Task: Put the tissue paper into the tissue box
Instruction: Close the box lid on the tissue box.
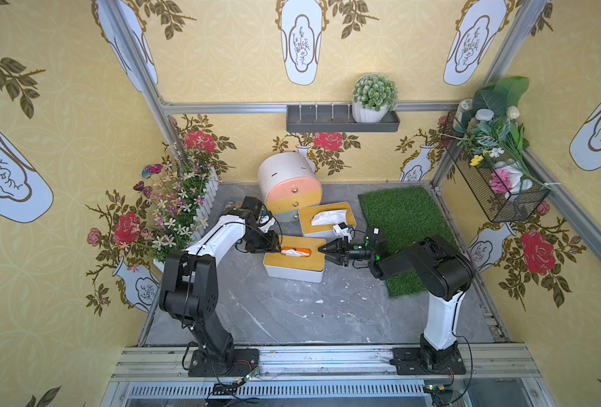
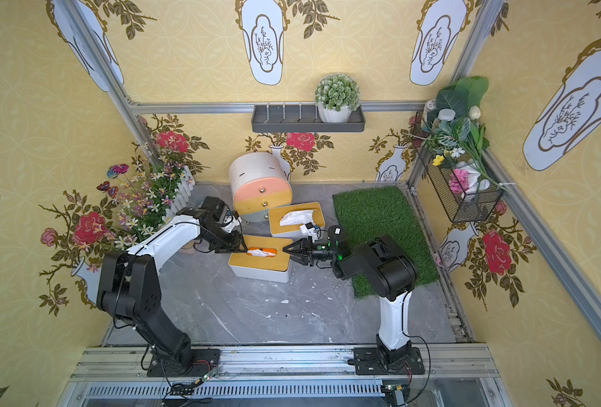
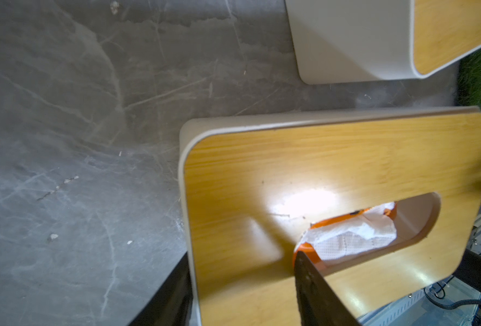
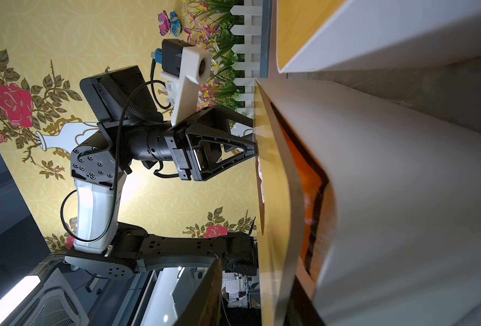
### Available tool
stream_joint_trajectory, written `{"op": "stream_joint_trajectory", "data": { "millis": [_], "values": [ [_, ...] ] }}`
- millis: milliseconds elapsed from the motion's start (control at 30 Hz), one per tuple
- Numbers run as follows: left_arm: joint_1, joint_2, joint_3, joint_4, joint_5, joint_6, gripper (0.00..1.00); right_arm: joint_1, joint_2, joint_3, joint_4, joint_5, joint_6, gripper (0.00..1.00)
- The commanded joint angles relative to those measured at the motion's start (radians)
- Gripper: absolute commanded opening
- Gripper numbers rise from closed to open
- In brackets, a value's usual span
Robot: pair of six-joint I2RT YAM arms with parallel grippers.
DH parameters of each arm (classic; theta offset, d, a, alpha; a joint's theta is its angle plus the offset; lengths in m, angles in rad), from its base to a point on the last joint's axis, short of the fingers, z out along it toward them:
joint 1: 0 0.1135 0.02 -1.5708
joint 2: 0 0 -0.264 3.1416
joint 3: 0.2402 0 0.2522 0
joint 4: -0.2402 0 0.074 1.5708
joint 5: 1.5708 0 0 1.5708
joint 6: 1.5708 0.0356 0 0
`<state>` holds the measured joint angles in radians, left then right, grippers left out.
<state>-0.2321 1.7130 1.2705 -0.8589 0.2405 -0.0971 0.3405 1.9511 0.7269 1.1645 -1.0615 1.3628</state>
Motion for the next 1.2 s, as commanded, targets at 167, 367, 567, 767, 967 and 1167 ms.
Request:
{"op": "stream_joint_trajectory", "data": {
  "millis": [167,367,567,767,967,1167],
  "values": [
    [-0.003,0.021,-0.008,-0.032,0.001,0.038,0.35,-0.032,-0.046,-0.027,-0.006,-0.018,-0.051,0.41],
    [-0.004,0.019,-0.008,-0.032,0.008,0.039,0.34,-0.049,-0.062,-0.054,-0.012,-0.028,-0.063,0.42],
    [-0.005,0.013,-0.008,-0.032,0.008,0.04,0.34,-0.063,-0.082,-0.079,-0.026,-0.032,-0.088,0.44],
    [-0.004,0.007,-0.008,-0.031,0.011,0.039,0.34,-0.062,-0.117,-0.077,-0.131,-0.024,-0.175,0.47],
    [-0.004,0.002,-0.008,-0.031,0.011,0.04,0.34,-0.044,-0.184,-0.02,-0.383,0.019,-0.37,0.52],
    [-0.005,0.002,-0.008,-0.031,0.01,0.04,0.34,0.021,-0.265,0.094,-0.674,0.108,-0.589,0.6]
  ]
}}
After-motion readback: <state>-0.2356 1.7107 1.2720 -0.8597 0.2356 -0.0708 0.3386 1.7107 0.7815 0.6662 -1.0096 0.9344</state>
